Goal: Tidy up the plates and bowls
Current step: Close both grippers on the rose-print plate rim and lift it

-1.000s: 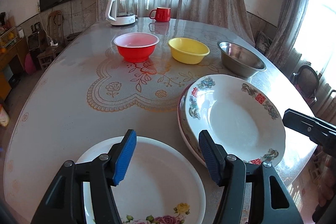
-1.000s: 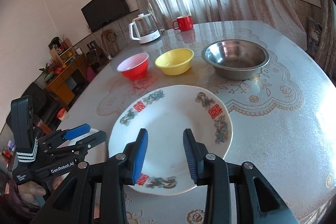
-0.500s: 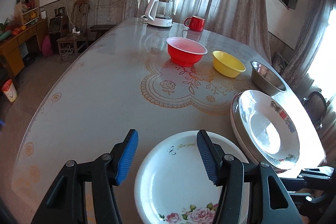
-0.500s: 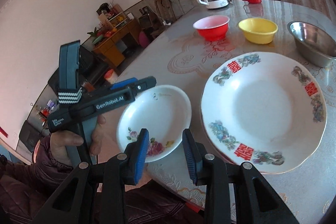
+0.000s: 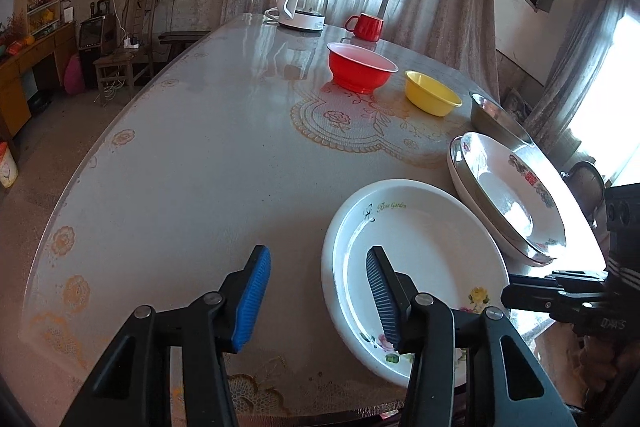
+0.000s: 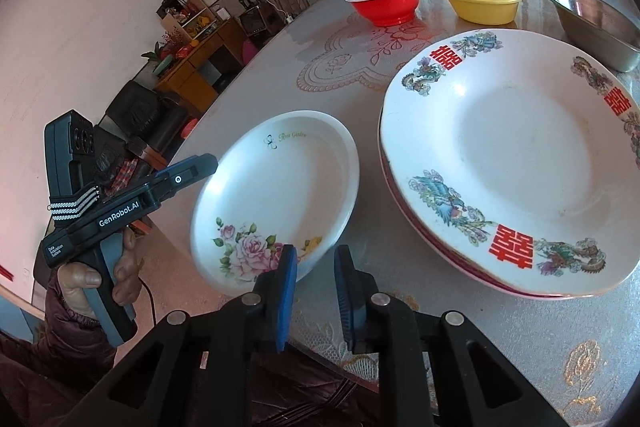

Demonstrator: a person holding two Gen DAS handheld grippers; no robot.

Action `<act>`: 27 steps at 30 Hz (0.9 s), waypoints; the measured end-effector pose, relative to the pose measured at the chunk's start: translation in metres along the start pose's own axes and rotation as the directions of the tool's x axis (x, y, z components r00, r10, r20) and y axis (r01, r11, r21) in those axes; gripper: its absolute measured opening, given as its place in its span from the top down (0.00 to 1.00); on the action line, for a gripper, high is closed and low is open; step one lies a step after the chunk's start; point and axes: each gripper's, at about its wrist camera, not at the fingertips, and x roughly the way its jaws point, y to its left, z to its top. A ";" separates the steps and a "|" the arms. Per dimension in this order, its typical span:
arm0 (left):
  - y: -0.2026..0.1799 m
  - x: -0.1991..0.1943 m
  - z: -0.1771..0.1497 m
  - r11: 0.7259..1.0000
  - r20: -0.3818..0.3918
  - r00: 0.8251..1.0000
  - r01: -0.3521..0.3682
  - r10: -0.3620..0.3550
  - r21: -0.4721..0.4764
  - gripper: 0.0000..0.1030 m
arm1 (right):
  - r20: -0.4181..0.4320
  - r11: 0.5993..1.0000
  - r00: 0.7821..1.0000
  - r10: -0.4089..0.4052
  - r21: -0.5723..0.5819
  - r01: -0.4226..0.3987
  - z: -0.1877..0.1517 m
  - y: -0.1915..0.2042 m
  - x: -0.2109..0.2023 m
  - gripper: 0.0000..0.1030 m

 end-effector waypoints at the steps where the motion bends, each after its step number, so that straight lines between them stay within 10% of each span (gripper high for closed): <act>1: -0.001 0.001 -0.001 1.000 -0.003 1.000 0.014 -0.014 0.002 0.52 | 0.000 1.000 1.000 -0.007 0.002 0.007 0.002 0.000 0.002 0.82; 6: -0.019 0.014 -0.004 0.998 -0.031 0.999 0.019 -0.017 0.062 0.53 | -0.006 1.000 1.000 0.001 0.028 -0.001 0.005 -0.004 0.005 0.82; 13: -0.012 0.016 -0.009 0.999 0.001 0.999 -0.041 0.041 0.030 0.80 | -0.016 1.000 1.000 -0.021 -0.010 0.021 0.005 0.004 0.017 0.75; 27: -0.003 0.006 -0.007 0.998 0.033 0.999 0.000 0.001 -0.057 0.81 | 0.026 0.997 0.998 -0.050 -0.056 0.051 0.011 0.011 0.010 0.78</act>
